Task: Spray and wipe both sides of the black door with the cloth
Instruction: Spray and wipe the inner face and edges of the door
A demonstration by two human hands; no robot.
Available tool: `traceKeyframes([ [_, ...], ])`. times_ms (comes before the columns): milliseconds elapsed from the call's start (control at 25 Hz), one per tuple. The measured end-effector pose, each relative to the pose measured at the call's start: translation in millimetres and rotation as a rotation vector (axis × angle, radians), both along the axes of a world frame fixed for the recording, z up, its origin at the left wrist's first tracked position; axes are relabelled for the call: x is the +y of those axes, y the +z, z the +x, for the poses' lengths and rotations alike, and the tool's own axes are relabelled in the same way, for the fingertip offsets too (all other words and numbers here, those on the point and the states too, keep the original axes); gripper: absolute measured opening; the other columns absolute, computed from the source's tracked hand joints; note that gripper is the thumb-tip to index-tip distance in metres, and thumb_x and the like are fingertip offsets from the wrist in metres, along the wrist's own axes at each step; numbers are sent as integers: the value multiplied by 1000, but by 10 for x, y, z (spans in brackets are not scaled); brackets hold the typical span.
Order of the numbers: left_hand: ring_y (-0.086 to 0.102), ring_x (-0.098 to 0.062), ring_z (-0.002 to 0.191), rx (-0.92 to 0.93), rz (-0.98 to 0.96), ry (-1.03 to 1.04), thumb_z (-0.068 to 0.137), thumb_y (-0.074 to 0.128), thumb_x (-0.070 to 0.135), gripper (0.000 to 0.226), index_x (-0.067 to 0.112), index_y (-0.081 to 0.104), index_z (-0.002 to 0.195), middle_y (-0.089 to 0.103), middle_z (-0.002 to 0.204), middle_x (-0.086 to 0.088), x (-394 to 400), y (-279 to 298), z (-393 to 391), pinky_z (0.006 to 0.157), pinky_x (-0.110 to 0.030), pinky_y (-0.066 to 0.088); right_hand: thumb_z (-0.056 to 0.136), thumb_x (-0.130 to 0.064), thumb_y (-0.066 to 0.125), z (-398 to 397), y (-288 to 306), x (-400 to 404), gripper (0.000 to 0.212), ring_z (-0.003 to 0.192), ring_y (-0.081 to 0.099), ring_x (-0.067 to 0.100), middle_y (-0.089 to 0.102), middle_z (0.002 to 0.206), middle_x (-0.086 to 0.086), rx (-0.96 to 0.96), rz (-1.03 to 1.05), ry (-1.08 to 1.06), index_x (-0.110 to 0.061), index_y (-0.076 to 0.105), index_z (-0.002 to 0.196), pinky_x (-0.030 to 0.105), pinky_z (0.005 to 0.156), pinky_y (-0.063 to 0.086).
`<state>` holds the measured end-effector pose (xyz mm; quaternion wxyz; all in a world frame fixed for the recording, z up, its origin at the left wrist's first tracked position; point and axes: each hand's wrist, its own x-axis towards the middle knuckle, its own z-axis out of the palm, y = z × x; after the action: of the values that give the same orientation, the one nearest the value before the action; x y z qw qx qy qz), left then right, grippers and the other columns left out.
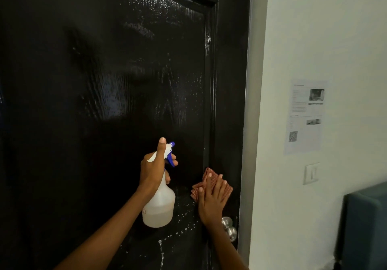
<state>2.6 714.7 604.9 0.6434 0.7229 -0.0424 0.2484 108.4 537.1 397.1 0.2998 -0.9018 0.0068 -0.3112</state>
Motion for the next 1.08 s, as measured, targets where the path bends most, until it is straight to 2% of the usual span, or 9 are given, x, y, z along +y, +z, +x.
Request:
traceKeyframes([
  [120,57,-22,43,5,12,1,95,34,63,71,4,71,84,74,75,-10,-21,-18,35,42,-27,47,104,-61,11,65,634,84,69,153,-27,27,-29,167,2,-136,62,-23,-33,-15,161,64,122,-7],
  [240,56,-22,41,8,20,-6,96,33,64,71,7,72,83,75,73,-7,-63,23,106,41,-27,47,106,-58,16,236,1620,95,64,155,-24,26,-24,169,1,-311,68,-28,-41,-16,159,56,122,-16],
  [320,56,-22,41,12,22,1,94,32,66,71,8,72,81,75,72,-5,-82,44,140,41,-27,47,106,-58,19,314,1911,92,65,155,-22,24,-20,170,0,-371,57,-39,-45,-20,157,53,123,-16],
  [400,56,-21,42,2,21,-5,93,31,66,72,8,72,82,74,73,-5,-91,51,159,41,-26,48,107,-56,21,304,1659,87,66,156,-21,24,-19,170,-1,-374,48,-13,-44,-19,157,54,123,-13],
  [600,55,-19,39,-20,33,-32,97,32,62,70,6,71,82,74,75,-8,-92,40,198,39,-26,47,107,-57,23,-35,171,-155,66,157,-17,27,-18,170,1,-122,-145,-35,-32,0,164,66,122,6],
  [680,56,-21,41,-24,31,-34,97,33,62,69,7,71,81,74,75,-8,-103,46,213,40,-26,47,107,-59,20,-14,230,-213,65,156,-19,25,-20,170,-1,-91,-136,-14,-35,0,163,65,123,2],
  [920,58,-23,45,4,74,-35,97,31,64,71,9,72,78,75,73,-5,-183,-61,250,47,-30,49,107,-54,20,163,1272,25,66,154,-25,23,-25,168,-1,-256,8,-11,-40,-21,158,49,121,-21],
  [1000,59,-23,47,17,76,-34,97,31,64,71,9,72,79,75,74,-5,-203,-142,263,49,-30,50,105,-60,14,153,1124,52,67,154,-27,22,-28,167,-3,-239,45,0,-38,-22,158,46,120,-25],
  [1080,60,-22,47,37,61,-43,96,32,63,69,8,71,82,75,76,-8,-203,-257,242,47,-29,49,100,-69,5,98,635,73,72,154,-27,22,-30,167,-3,-141,131,19,-38,-26,156,44,118,-28],
])
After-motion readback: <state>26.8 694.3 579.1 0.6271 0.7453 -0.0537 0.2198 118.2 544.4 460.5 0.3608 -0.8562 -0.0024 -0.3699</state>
